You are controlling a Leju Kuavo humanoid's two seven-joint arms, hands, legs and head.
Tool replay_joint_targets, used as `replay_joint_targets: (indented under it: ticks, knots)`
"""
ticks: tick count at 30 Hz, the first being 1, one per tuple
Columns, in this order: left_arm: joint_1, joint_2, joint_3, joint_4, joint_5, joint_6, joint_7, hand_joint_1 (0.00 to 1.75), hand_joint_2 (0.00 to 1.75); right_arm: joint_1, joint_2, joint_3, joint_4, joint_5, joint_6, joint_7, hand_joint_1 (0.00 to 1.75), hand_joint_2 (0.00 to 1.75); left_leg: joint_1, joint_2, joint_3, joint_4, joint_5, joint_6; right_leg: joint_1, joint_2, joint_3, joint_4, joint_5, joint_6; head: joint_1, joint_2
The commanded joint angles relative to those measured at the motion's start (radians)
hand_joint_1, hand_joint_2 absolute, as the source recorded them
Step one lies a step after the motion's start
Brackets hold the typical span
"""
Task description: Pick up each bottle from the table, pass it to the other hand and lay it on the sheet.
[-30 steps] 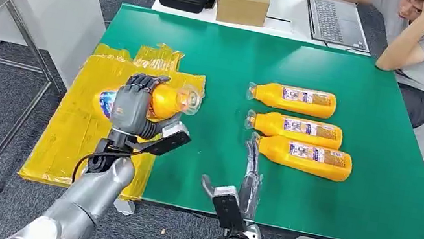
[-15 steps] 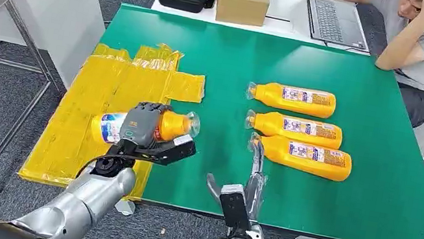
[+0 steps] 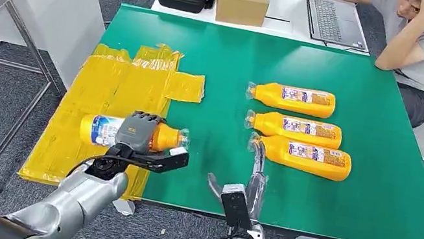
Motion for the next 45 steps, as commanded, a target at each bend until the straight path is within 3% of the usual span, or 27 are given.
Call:
replay_joint_targets:
  ticks: [1, 12, 13, 15, 16, 17, 19, 36, 40, 43, 45]
  knots:
    - [-0.017, 0.043, -0.099, 0.103, -0.019, -0.066, 0.029, 1.75, 1.75, -0.029, -0.028, 0.018, 0.024, -0.005, -0.001, 0.001, 0.00, 1.75, 0.000, 0.002, 0.004, -0.001, -0.001, -0.001, 0.000, 0.001, 0.003, 0.000, -0.001, -0.001, 0.000, 0.000]
    - [0.007, 0.024, -0.107, 0.103, 0.000, -0.079, -0.006, 1.75, 1.75, -0.017, -0.031, 0.002, 0.018, 0.005, -0.001, 0.001, 0.00, 1.75, 0.000, 0.002, 0.005, -0.001, -0.002, -0.002, 0.000, 0.001, 0.004, 0.000, -0.001, -0.001, 0.000, 0.000]
    - [0.014, 0.019, -0.101, 0.102, 0.009, -0.077, -0.023, 1.66, 1.75, -0.014, -0.031, 0.001, 0.016, 0.006, -0.001, 0.001, 0.00, 1.75, 0.000, 0.001, 0.004, -0.001, -0.001, -0.001, 0.000, 0.001, 0.003, 0.000, -0.001, -0.001, 0.000, 0.000]
    - [0.020, 0.011, -0.102, 0.104, 0.011, -0.082, -0.034, 1.20, 1.75, -0.011, -0.031, -0.004, 0.017, 0.009, -0.001, 0.001, 0.00, 1.75, 0.000, 0.002, 0.005, -0.001, -0.002, -0.002, 0.000, 0.001, 0.004, 0.000, -0.002, -0.001, 0.000, 0.000]
    - [0.023, 0.006, -0.094, 0.109, 0.021, -0.096, -0.035, 0.59, 1.75, -0.011, -0.030, -0.006, 0.017, 0.011, -0.001, 0.001, 0.00, 1.75, 0.000, 0.001, 0.005, -0.001, -0.001, -0.001, 0.000, 0.001, 0.004, 0.000, -0.001, -0.001, 0.000, 0.000]
    - [0.029, 0.003, -0.091, 0.104, 0.027, -0.093, -0.055, 0.19, 1.75, -0.009, -0.029, -0.011, 0.017, 0.015, -0.001, 0.001, 0.00, 1.75, 0.000, 0.001, 0.004, -0.001, -0.001, -0.001, 0.000, 0.000, 0.003, 0.000, -0.001, -0.001, 0.000, 0.000]
    - [0.034, 0.000, -0.101, 0.102, 0.019, -0.089, -0.060, 0.03, 1.75, -0.007, -0.030, -0.012, 0.014, 0.015, -0.001, 0.001, 0.00, 1.75, 0.000, 0.001, 0.005, -0.001, -0.001, -0.001, 0.000, 0.000, 0.004, -0.001, -0.001, -0.001, 0.000, 0.000]
    - [0.033, -0.014, -0.125, 0.074, 0.000, -0.060, -0.050, 0.00, 1.75, 0.006, -0.025, -0.034, 0.013, 0.027, -0.001, 0.001, 0.00, 1.75, 0.000, 0.000, 0.005, -0.001, -0.001, -0.002, 0.000, -0.001, 0.005, 0.000, -0.002, -0.001, 0.000, 0.000]
    - [0.039, -0.020, -0.166, 0.039, -0.019, 0.019, -0.043, 0.00, 1.75, 0.019, -0.021, -0.056, 0.005, 0.042, -0.001, 0.001, 0.00, 1.75, 0.000, 0.000, 0.004, -0.001, -0.001, -0.002, 0.000, -0.001, 0.004, 0.000, -0.001, -0.001, 0.000, 0.000]
    - [0.050, -0.025, -0.239, -0.036, -0.019, 0.158, 0.003, 0.00, 1.75, 0.034, -0.020, -0.071, -0.004, 0.047, -0.001, 0.001, 0.00, 1.75, 0.000, -0.001, 0.003, 0.000, 0.000, -0.001, 0.000, -0.001, 0.003, 0.000, -0.001, -0.001, 0.000, 0.000]
    - [0.050, -0.025, -0.239, -0.036, -0.019, 0.158, 0.003, 0.00, 1.75, 0.034, -0.020, -0.071, -0.004, 0.047, -0.001, 0.001, 0.00, 1.75, 0.000, -0.001, 0.003, 0.000, -0.001, -0.002, 0.000, -0.002, 0.003, 0.001, -0.002, -0.001, 0.000, 0.000]
